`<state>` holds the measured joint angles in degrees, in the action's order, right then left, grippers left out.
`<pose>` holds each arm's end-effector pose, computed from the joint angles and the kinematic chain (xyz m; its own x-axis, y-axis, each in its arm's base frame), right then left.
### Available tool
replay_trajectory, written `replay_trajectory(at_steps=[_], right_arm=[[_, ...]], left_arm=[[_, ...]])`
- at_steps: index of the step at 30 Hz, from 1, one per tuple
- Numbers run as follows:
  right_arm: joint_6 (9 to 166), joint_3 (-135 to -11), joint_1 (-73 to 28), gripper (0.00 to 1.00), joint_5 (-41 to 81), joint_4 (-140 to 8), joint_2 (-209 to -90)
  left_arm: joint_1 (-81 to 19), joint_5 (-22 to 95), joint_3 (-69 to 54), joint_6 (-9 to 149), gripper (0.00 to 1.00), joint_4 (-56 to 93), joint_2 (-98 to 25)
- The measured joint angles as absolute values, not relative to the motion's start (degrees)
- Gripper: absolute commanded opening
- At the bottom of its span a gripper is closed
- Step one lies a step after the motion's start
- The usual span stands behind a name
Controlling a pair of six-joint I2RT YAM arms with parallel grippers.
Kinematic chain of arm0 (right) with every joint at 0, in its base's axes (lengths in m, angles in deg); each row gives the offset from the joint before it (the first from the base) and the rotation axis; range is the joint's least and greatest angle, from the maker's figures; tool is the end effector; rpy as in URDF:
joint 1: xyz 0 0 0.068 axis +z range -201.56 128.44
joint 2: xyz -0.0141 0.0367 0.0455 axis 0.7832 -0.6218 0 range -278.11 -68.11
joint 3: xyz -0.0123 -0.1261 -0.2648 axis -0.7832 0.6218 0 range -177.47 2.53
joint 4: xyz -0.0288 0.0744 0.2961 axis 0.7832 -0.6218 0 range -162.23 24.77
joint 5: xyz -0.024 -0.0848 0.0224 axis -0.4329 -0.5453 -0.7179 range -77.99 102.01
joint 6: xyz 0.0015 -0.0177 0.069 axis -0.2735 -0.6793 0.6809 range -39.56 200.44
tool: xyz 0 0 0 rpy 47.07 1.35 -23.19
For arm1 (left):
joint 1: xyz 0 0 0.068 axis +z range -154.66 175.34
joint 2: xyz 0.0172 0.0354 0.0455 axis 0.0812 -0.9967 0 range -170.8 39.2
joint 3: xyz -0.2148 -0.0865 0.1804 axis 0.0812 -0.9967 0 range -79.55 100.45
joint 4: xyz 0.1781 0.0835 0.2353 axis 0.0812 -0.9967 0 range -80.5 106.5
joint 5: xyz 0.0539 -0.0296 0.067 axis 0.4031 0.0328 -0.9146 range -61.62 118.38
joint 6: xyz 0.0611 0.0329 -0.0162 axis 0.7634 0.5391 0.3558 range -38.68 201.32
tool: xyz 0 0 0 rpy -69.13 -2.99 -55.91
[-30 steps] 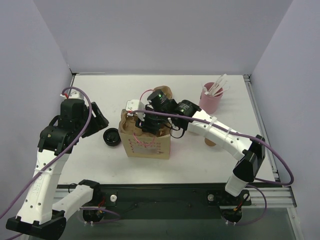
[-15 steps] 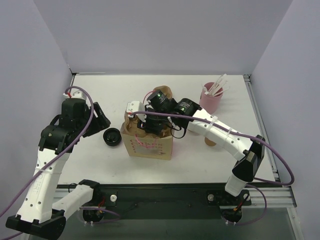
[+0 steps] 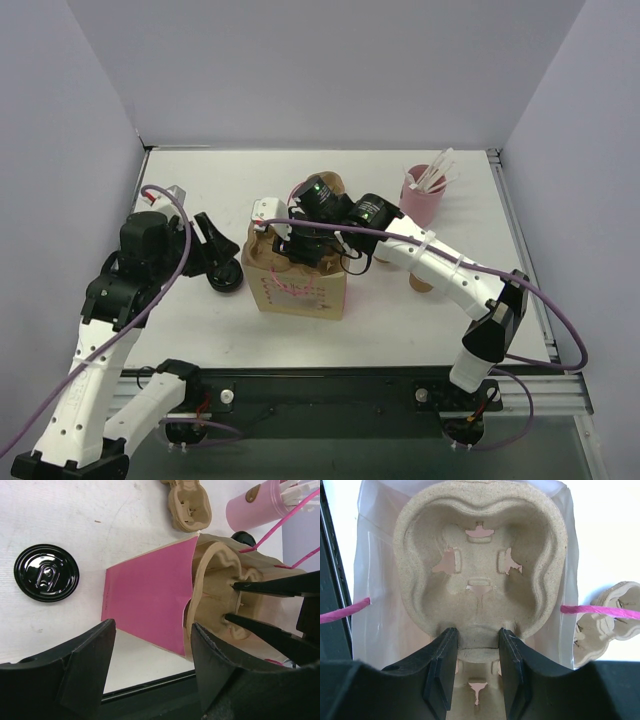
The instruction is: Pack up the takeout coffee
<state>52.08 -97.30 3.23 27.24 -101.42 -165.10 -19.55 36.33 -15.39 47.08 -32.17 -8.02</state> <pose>0.2488 0.3791 0.3995 0.1555 -0.5743 -0.8038 -0.9556 0.1188 -0.2697 0.1923 -0.0596 0.3962 -0.6273 -0.4099 -0.6622 0.0183 0.8422 -0.5388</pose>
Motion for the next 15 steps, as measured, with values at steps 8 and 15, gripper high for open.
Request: replay_trajectory(at_steps=[8,15], right_arm=[[52.4,-97.3,3.2,0.2,27.2,-101.5,-165.1],[53.0,-97.4,3.2,0.2,27.2,-101.5,-165.1]], left_arm=[[-19.6,37.9,-16.9,47.3,0.7,-29.3,-9.3],[-19.6,38.0,-18.3,47.7,0.69,-29.0,-8.9]])
